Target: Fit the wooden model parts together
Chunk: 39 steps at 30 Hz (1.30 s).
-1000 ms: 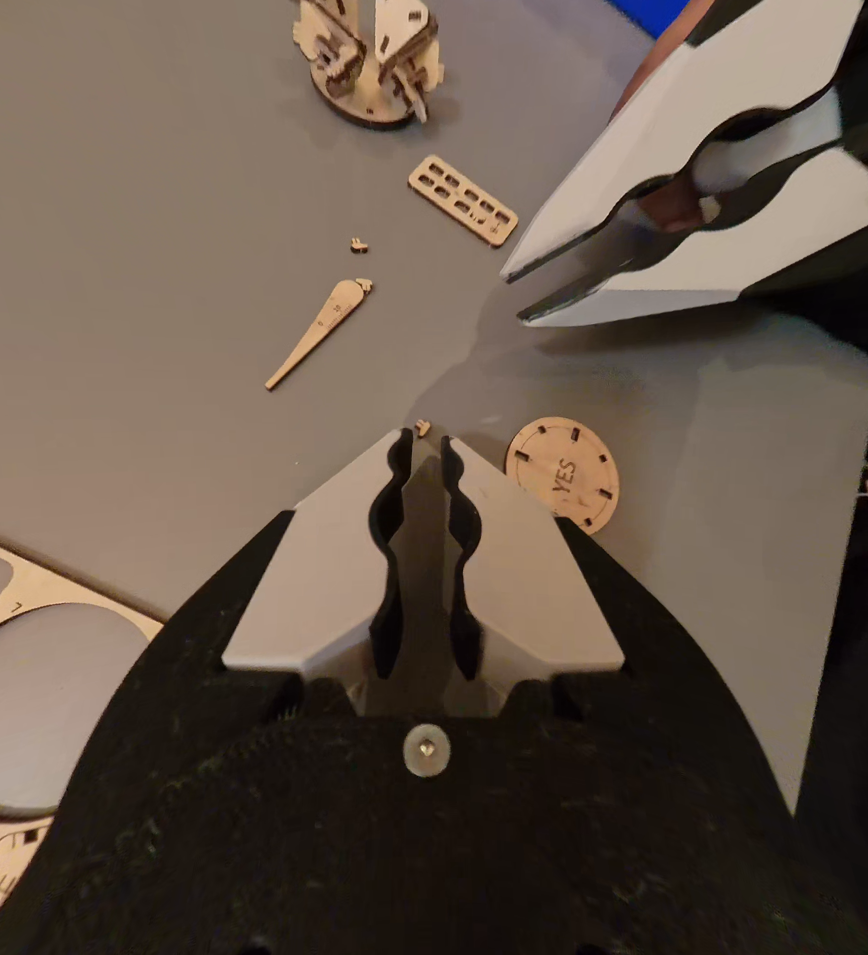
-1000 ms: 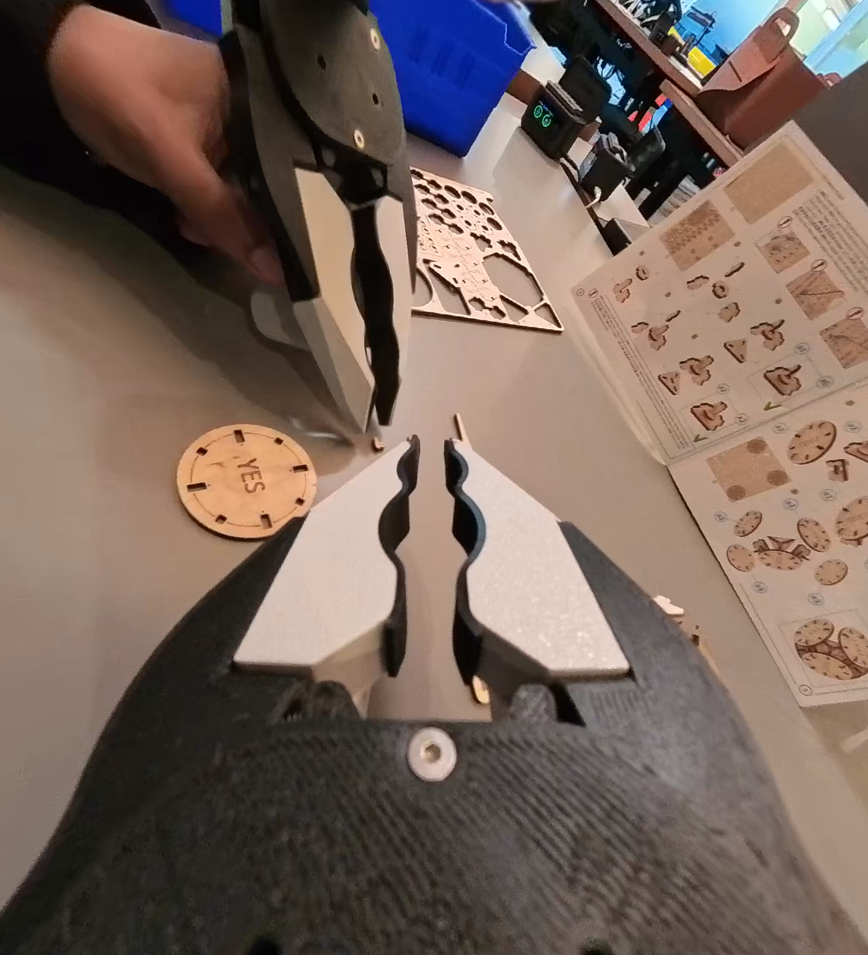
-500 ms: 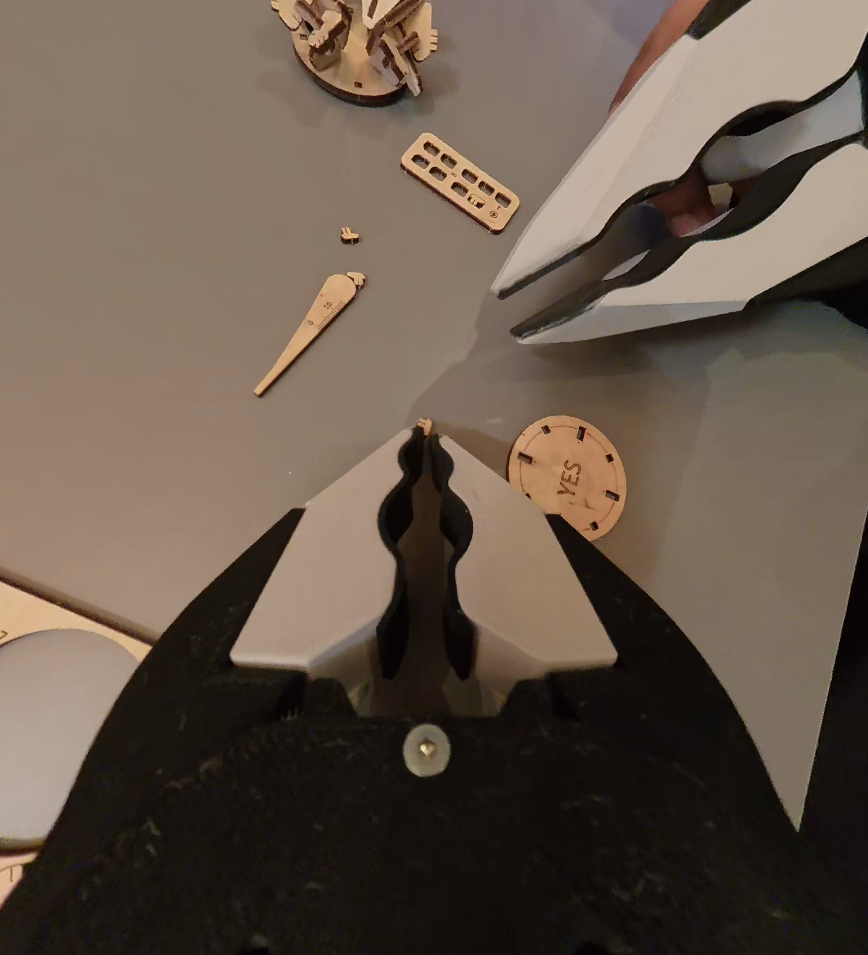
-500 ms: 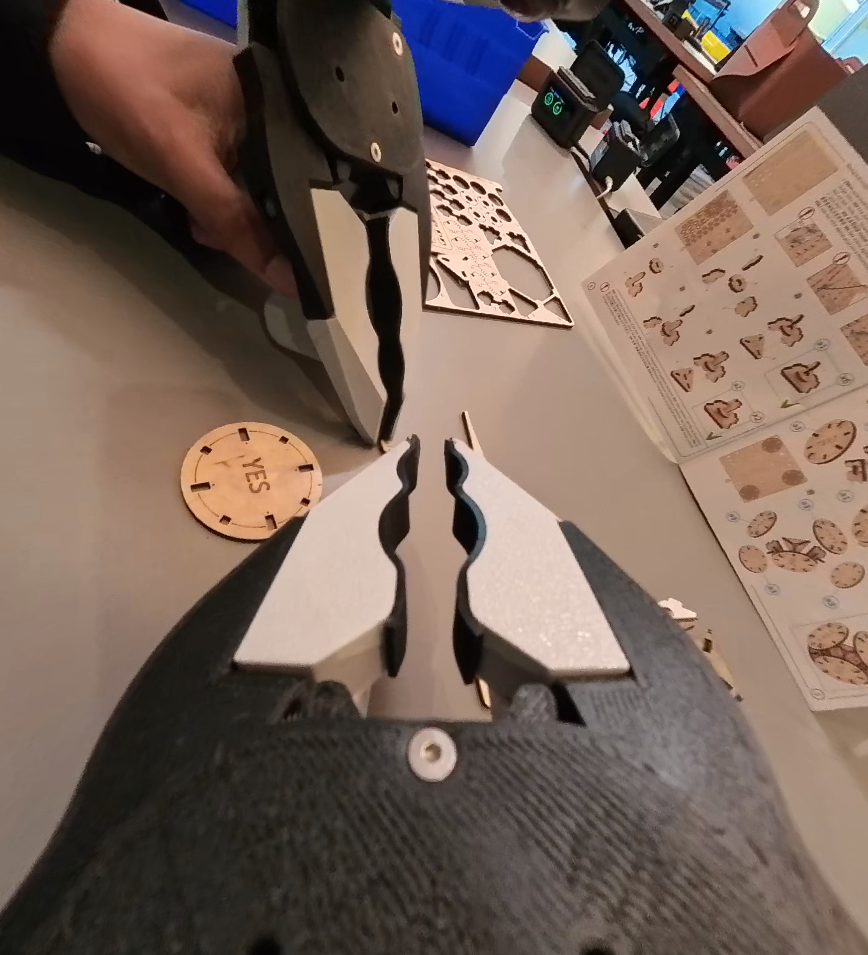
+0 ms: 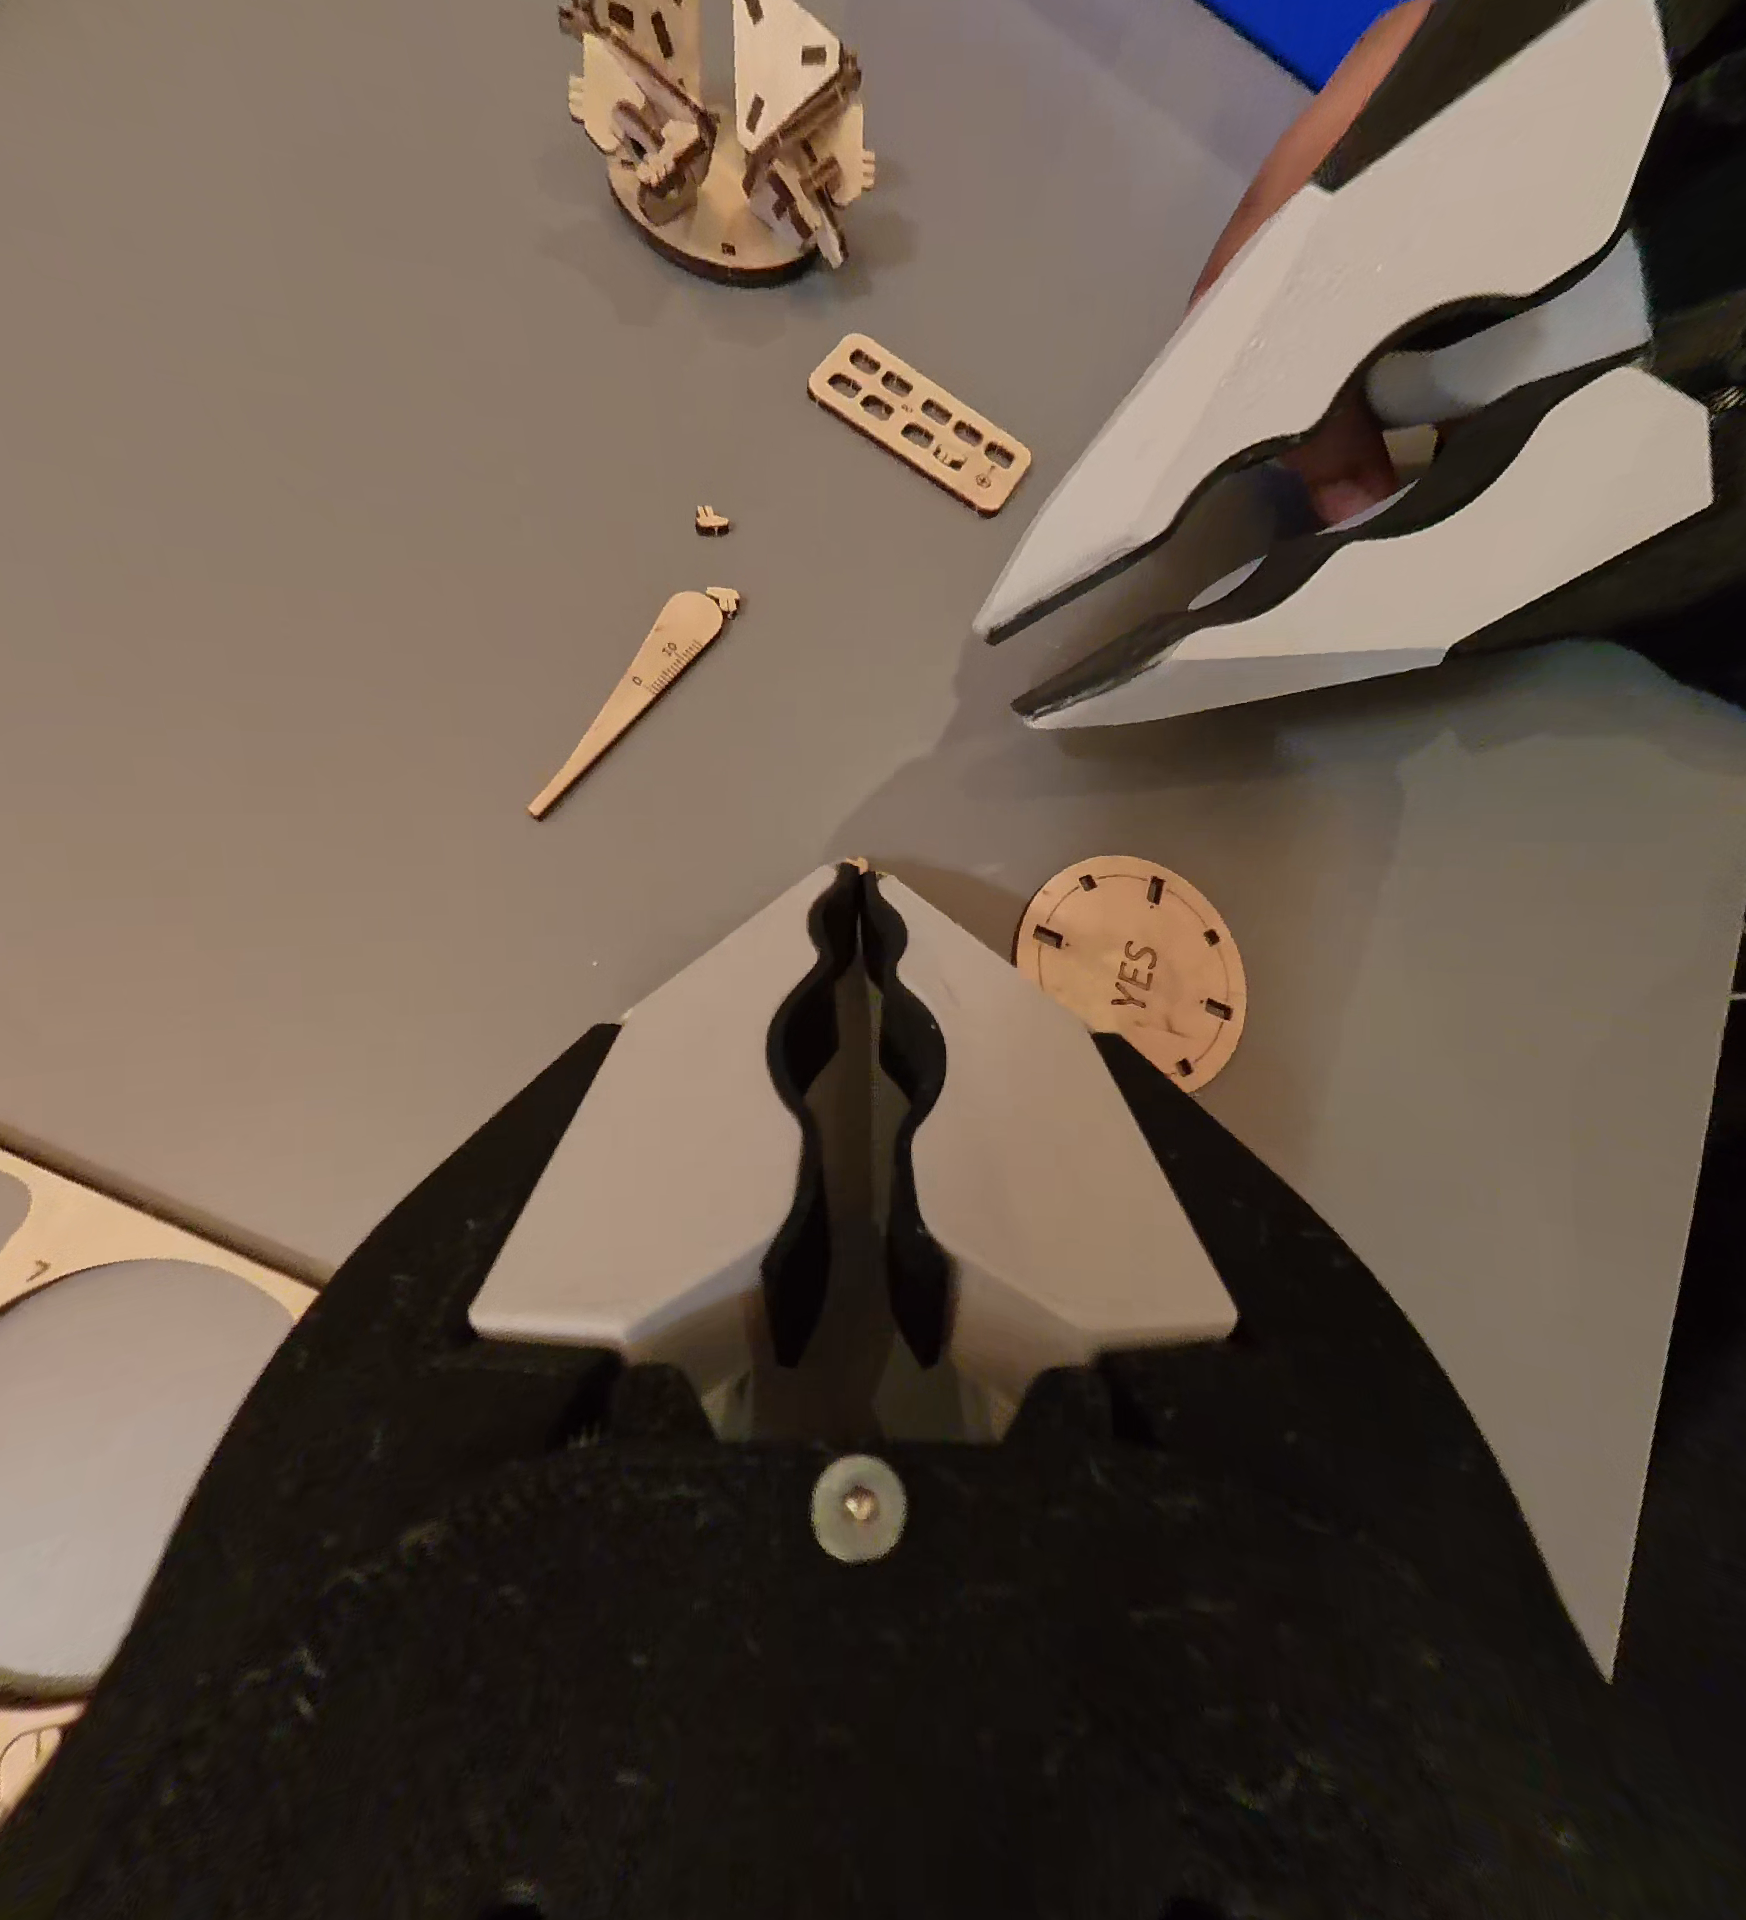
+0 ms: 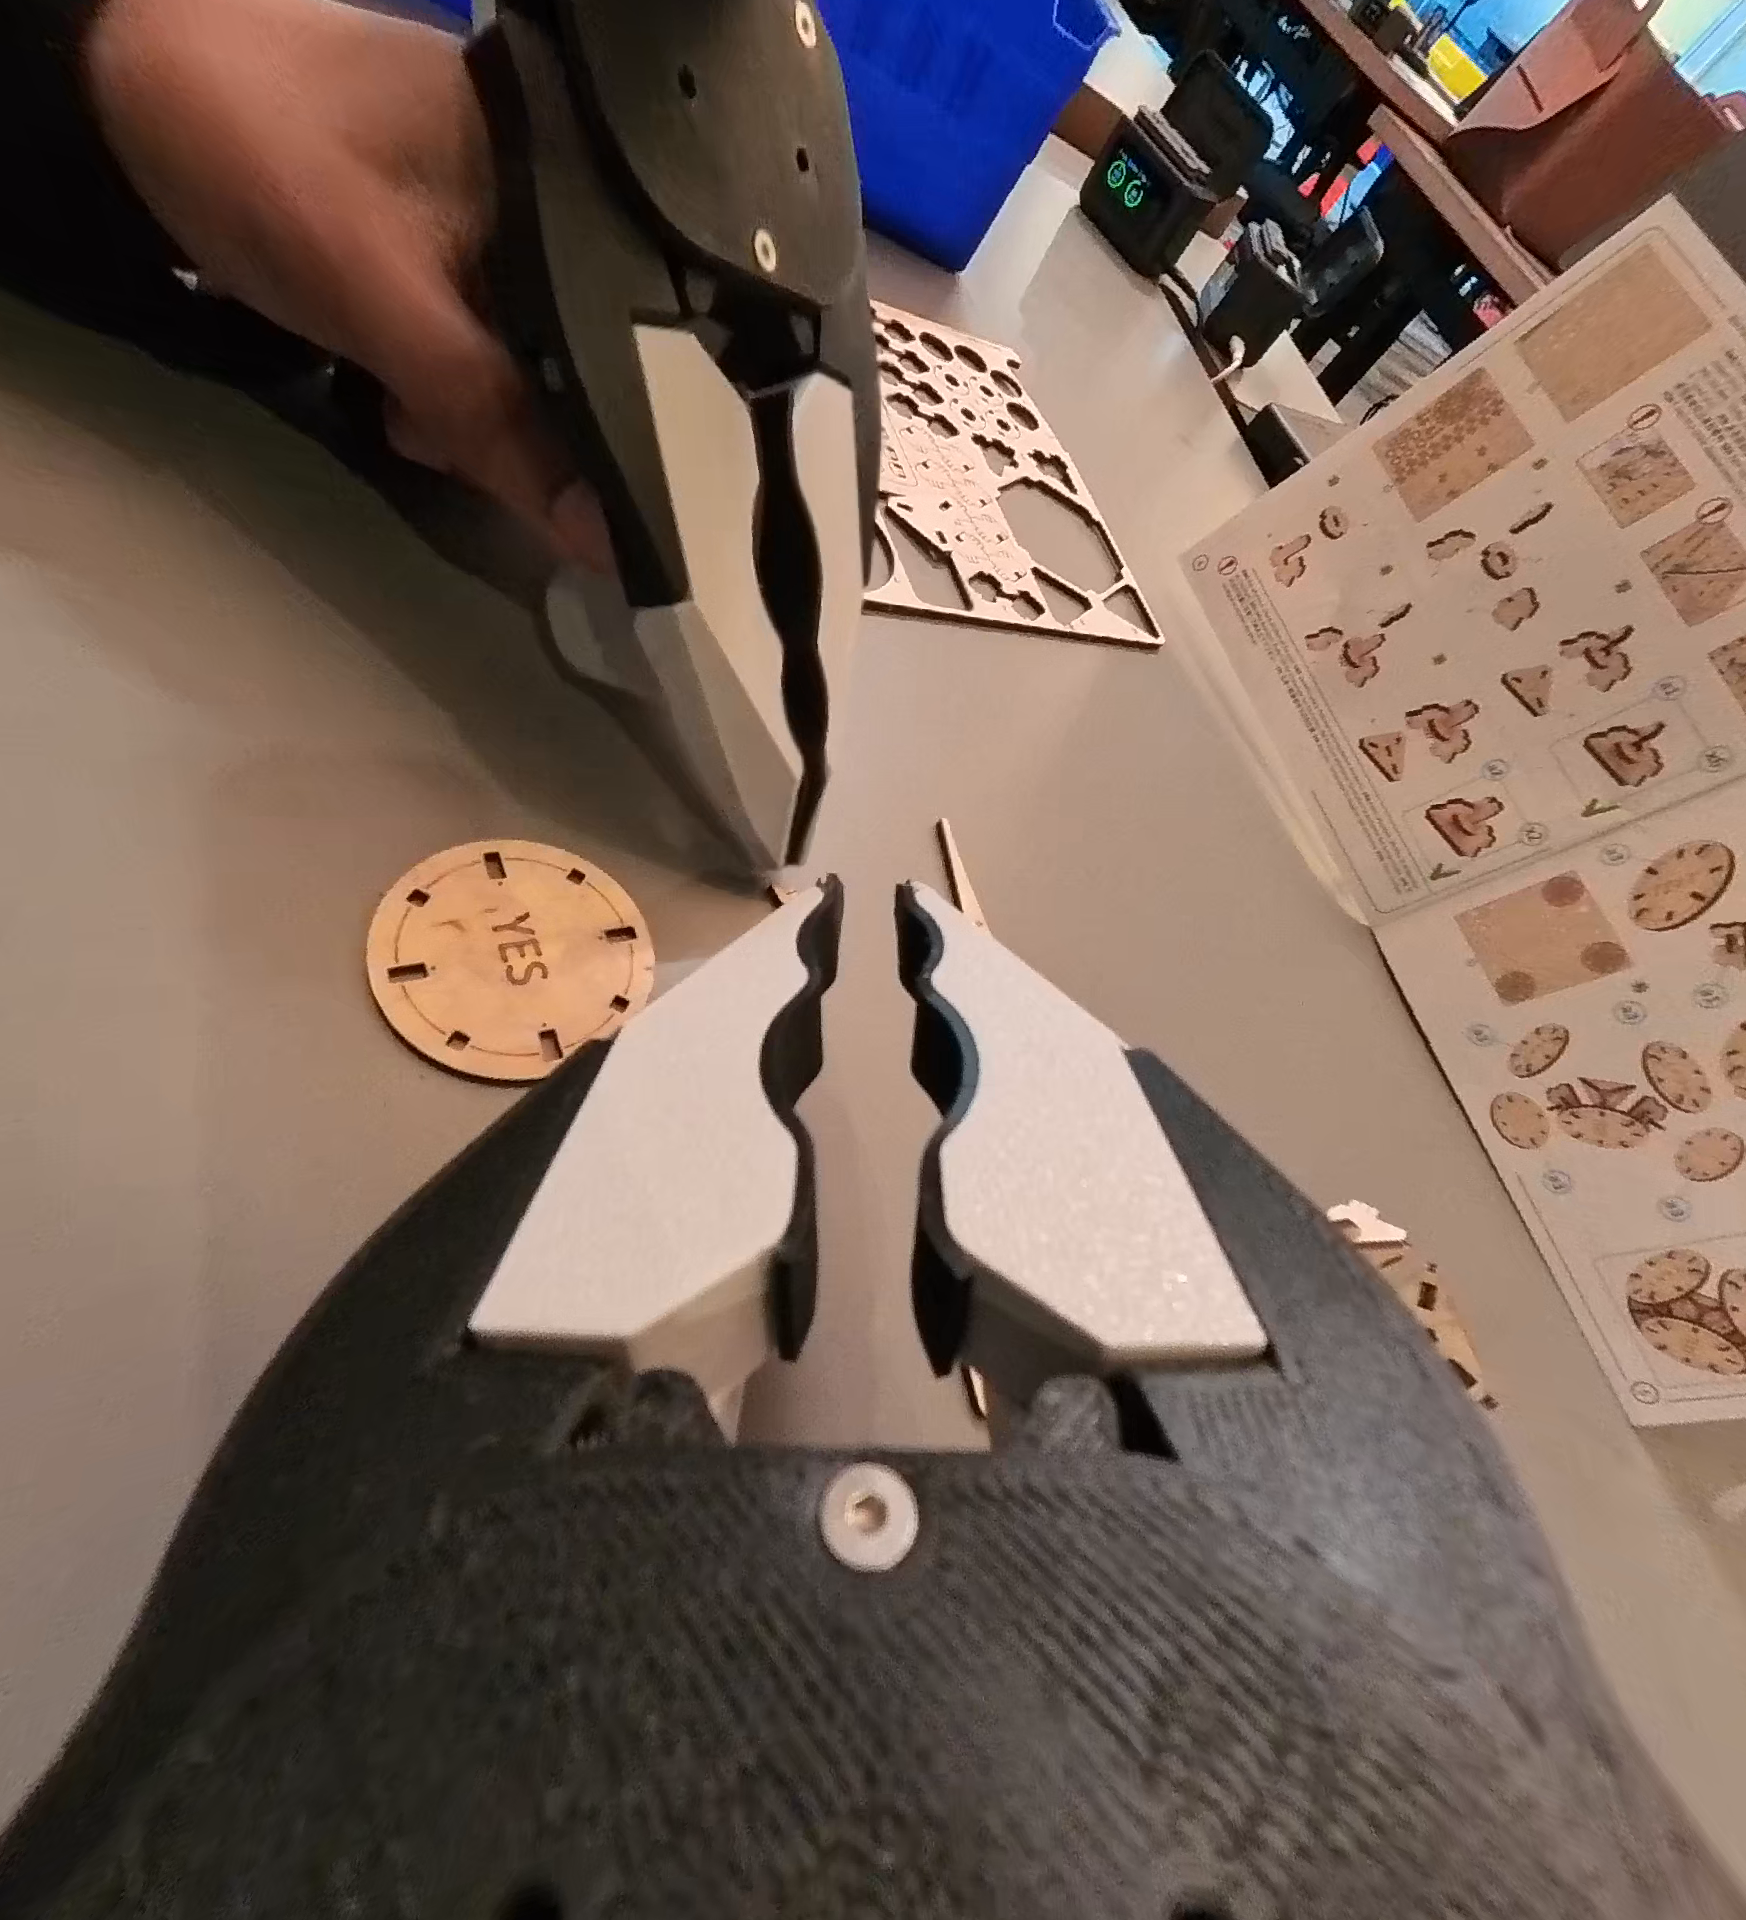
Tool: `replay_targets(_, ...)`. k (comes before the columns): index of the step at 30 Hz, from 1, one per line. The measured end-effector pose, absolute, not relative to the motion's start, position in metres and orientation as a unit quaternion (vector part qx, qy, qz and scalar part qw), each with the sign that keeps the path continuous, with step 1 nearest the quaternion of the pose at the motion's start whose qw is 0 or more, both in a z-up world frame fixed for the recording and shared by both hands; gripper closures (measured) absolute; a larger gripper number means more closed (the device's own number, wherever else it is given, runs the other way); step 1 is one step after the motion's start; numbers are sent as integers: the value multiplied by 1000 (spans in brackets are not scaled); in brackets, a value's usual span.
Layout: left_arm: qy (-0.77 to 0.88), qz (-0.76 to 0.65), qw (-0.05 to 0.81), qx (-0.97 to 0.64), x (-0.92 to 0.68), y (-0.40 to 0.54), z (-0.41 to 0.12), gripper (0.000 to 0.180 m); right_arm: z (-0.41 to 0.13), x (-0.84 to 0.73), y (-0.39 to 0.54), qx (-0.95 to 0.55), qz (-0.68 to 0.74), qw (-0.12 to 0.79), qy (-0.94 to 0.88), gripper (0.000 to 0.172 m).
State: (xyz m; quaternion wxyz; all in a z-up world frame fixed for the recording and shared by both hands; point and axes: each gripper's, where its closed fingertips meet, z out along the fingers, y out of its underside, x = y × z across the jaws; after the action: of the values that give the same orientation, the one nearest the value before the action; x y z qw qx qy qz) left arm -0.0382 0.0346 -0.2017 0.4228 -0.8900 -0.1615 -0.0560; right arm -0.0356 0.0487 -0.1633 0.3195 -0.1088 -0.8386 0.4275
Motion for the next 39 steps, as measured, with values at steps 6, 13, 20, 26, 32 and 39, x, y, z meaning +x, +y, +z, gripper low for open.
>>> replay_targets(6, -178, -88, 436, -878, -40, 35, -198, 170, -164, -35, 48, -108, 426, 319, -839, 163)
replay_targets(13, -146, -102, 414, -893, -29, 38, -204, 151, -165, -34, 47, -103, 422, 319, -843, 162)
replay_targets(20, -119, -127, 408, -896, -15, 40, -205, 159, -166, -36, 49, -106, 418, 322, -843, 163)
replay_targets(26, -115, -144, 432, -883, -13, 40, -196, 168, -165, -36, 51, -108, 416, 324, -843, 163)
replay_targets(32, -160, -119, 432, -879, -28, 38, -199, 168, -166, -36, 51, -106, 412, 325, -845, 163)
replay_targets(39, -132, -62, 400, -905, -26, 39, -208, 175, -167, -37, 52, -109, 409, 325, -846, 163)
